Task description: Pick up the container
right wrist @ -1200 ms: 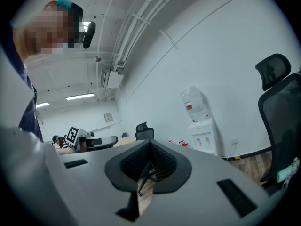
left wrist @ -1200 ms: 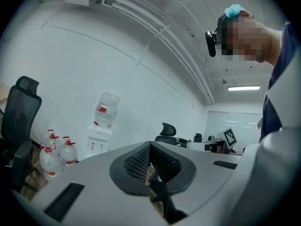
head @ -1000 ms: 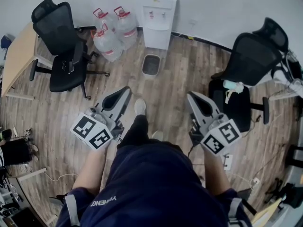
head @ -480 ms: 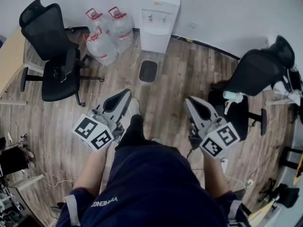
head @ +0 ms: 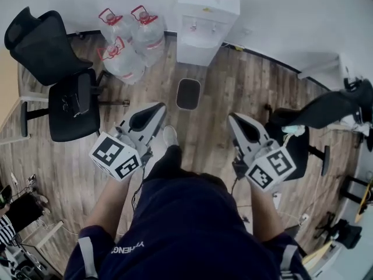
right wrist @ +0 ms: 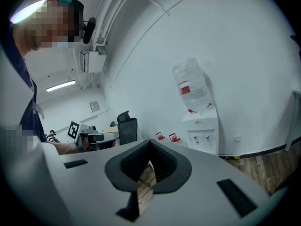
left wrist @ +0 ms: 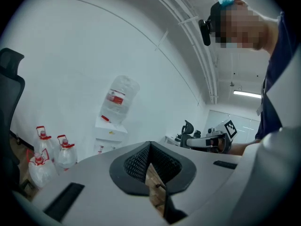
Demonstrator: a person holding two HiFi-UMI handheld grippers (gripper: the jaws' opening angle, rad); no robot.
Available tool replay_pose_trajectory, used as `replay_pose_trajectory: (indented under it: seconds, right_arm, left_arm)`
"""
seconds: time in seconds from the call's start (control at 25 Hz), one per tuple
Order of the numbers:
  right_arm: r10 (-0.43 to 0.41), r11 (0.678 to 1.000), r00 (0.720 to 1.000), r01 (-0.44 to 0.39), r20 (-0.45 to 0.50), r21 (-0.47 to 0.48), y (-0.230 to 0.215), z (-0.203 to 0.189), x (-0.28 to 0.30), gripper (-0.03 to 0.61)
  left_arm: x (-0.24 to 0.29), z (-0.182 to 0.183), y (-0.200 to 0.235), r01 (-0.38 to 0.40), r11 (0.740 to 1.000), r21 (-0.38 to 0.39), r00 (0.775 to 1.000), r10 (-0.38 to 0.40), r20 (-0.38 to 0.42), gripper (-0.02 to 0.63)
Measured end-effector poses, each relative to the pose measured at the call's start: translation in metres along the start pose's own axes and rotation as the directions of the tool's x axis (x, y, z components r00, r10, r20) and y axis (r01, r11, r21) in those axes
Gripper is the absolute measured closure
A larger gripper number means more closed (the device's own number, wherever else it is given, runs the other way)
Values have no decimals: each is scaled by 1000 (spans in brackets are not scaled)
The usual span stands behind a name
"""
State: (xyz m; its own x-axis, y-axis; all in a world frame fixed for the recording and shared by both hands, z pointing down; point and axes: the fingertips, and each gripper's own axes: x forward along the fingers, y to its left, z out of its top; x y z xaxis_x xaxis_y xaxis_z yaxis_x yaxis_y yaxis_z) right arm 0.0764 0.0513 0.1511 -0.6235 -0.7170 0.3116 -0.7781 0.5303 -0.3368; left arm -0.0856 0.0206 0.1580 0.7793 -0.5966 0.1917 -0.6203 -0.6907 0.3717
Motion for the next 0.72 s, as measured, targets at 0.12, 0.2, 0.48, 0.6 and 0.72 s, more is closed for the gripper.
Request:
replay_pose_trajectory:
  seconds: [0.12,0.2,0.48,0.6,0.72]
  right_arm:
    - [-25,1000,1000,25,-14,5,-10,8,31,563]
    - [-39,999,999,40,-25,9,-15,11,45,563]
    - [-60,998,995,62,-74,21,-32,10,84,563]
    - [-60,998,992,63,-107,30,-44,3,101,563]
    - [-53,997,989,59,-137,41,-57,-4,116,563]
  left_arm:
    - [12,12,34,17,1000,3,1000,-17,-13,595]
    - [18,16,51,23,1000,3,1000,-23,-20,595]
    - [28,11,92,9,1000,-26,999,-10,-46,595]
    - [33,1,107,-8,999,-48,998,5,-67,595]
    - [41,-11,118,-27,997,-71,996,21,-89,595]
